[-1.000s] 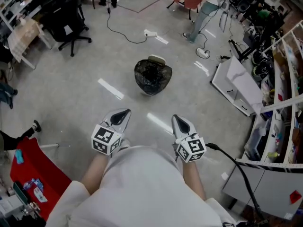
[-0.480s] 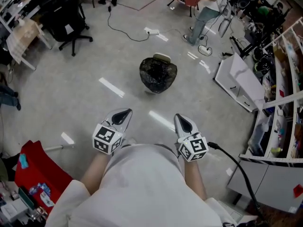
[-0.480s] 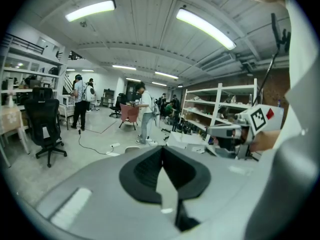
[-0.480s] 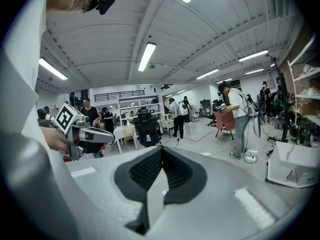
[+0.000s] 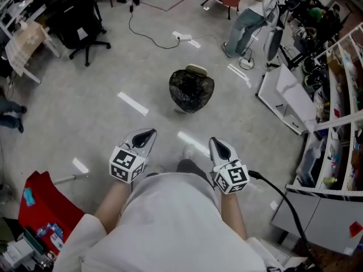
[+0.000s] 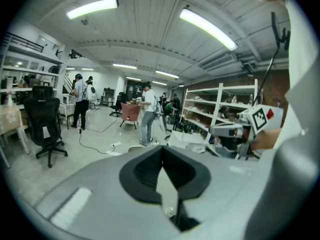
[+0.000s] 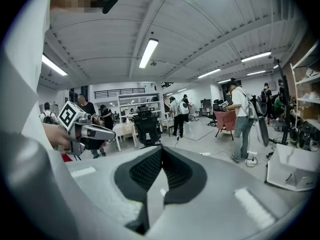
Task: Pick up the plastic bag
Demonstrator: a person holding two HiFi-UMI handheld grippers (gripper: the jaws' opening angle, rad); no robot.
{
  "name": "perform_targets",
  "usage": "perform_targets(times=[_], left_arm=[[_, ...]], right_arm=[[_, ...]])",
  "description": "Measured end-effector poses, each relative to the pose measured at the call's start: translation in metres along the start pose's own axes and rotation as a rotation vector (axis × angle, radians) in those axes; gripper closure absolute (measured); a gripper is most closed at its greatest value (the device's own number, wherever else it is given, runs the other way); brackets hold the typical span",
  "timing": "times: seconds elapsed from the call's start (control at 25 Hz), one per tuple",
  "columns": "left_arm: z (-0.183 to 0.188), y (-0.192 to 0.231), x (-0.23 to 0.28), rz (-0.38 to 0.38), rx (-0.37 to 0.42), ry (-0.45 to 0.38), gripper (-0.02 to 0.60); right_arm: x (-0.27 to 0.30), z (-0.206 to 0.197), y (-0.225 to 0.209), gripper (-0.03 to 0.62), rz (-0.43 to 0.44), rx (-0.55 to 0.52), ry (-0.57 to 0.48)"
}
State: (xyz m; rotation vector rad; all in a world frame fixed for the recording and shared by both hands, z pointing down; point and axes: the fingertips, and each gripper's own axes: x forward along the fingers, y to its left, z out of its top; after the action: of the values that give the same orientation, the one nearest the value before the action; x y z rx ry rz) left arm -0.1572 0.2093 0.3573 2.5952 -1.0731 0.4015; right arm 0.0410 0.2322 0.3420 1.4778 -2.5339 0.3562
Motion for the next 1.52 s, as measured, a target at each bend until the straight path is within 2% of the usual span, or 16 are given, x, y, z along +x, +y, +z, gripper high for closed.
perform_targets(times=[0.36, 0.56, 0.84, 1.12, 1.32, 1.52], left_arm=[[0.015, 0.034, 0.055, 0.043, 0.011, 0.029, 0.575], [0.043, 0.05, 0.105, 0.064, 0.024, 0.015, 0.576], [0.067, 0.074, 0.185, 0.086, -0.003, 0.04, 0.576], [0.07, 0.103, 0.25, 0.136, -0.012, 0.094, 0.576], [0.062, 0.12, 0.282, 0.146, -0.021, 0.162, 0.577], [0.046, 0.147, 0.31, 0.144, -0.033, 0.207, 0.575]], right_arm=[[0.058, 0.009, -0.059, 0.592, 0.028, 0.021, 0.005], [0.097, 0.024, -0.111, 0.592, 0.062, 0.015, 0.017], [0.142, 0.033, -0.188, 0.592, 0.1, 0.029, 0.069], [0.189, 0.024, -0.259, 0.592, 0.149, 0.025, 0.129], [0.216, 0.011, -0.281, 0.592, 0.202, 0.001, 0.184], [0.236, -0.009, -0.292, 0.592, 0.201, 0.036, 0.225]])
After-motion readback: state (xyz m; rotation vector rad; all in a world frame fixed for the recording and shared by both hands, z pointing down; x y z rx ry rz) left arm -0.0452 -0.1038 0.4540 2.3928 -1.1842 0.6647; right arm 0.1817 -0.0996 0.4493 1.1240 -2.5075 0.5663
